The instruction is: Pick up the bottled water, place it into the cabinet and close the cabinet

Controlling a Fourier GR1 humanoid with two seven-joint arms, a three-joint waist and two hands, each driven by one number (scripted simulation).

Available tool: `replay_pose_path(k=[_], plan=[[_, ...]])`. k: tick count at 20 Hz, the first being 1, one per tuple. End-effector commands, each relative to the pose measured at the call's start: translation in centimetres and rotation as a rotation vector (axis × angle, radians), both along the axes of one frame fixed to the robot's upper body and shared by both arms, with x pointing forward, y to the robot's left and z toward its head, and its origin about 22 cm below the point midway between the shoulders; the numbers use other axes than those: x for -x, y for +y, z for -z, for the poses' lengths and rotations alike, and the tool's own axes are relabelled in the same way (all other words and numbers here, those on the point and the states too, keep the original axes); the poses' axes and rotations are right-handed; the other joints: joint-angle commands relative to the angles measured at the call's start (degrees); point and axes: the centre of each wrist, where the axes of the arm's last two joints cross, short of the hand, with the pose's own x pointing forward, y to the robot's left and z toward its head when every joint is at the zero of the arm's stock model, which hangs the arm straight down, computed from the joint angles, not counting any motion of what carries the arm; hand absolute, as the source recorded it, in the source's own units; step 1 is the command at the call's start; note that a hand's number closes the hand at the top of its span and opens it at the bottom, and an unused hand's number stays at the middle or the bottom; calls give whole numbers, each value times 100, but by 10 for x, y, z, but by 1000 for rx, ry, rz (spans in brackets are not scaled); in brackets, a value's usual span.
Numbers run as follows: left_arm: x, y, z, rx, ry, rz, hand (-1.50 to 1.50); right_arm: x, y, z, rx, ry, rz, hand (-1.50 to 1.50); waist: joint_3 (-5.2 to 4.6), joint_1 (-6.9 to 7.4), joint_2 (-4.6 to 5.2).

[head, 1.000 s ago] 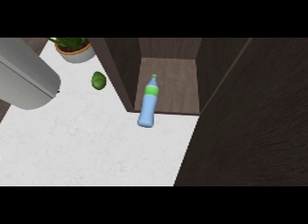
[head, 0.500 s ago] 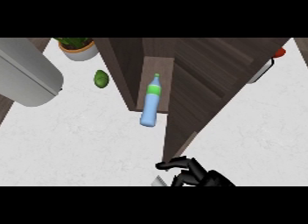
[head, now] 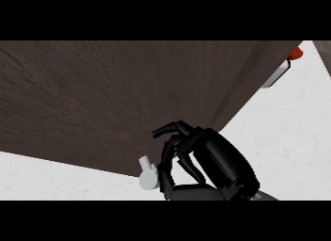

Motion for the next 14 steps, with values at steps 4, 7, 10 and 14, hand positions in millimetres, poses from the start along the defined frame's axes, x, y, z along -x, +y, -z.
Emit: replay_pose_path(k=[4, 7, 10, 14], plan=[[22, 11, -1, 8, -5, -24, -150, -70, -1, -18, -151, -46, -5, 150, 6, -92, -97], [37, 18, -9, 4, 6, -20, -150, -90, -2, -43, -125, -35, -6, 150, 3, -107, -118], [32, 39, 0, 32, 9, -21, -150, -118, -1, -30, -116, -24, -32, 150, 1, -141, -98], [50, 35, -3, -3, -8, -23, -150, -141, -2, -29, -97, -59, -54, 150, 2, -112, -108]])
